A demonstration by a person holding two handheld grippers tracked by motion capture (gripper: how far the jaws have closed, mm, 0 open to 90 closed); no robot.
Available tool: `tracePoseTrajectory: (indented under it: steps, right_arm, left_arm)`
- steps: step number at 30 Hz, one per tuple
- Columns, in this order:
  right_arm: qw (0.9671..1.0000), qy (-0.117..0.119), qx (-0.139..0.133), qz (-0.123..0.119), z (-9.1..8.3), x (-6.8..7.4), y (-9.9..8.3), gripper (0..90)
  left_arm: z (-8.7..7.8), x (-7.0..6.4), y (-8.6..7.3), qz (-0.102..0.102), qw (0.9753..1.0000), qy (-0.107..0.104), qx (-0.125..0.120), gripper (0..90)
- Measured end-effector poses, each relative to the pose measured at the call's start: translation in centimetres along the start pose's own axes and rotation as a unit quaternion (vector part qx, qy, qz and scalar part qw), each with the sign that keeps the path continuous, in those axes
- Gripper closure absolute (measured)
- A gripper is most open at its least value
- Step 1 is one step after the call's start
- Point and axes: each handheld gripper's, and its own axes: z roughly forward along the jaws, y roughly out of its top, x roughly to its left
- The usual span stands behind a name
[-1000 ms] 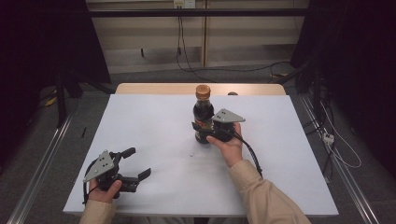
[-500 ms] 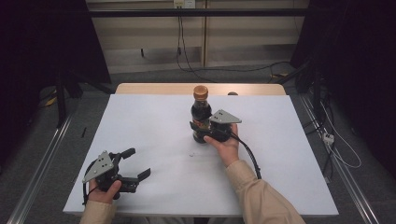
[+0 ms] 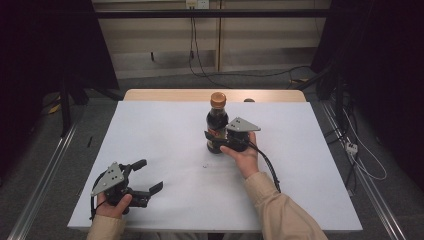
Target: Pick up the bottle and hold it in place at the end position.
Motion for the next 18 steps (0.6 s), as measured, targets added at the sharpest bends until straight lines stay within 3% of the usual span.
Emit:
tracePoseTrajectory:
  steps: [4,9,15,18]
  right_arm:
    - [0.9998,0.015,0.009,0.000,0.04,-0.31,0.16,30.4]
    - [0.9999,0.013,0.008,-0.002,0.01,-0.26,0.12,30.6]
    - [0.9996,0.027,0.008,-0.003,0.01,-0.55,0.10,30.9]
    - [0.9994,0.033,0.007,-0.004,0.01,-0.66,0.08,30.8]
  left_arm:
    - [0.02,0.00,-0.03,-0.001,1.0000,0.001,0.000,4.2]
    - [0.11,-0.03,-0.09,-0.001,1.0000,-0.002,0.002,4.3]
    - [0.36,-0.02,-0.05,0.004,0.9999,-0.003,0.009,4.2]
    - [0.74,-0.17,0.12,0.013,0.9998,0.008,0.016,4.2]
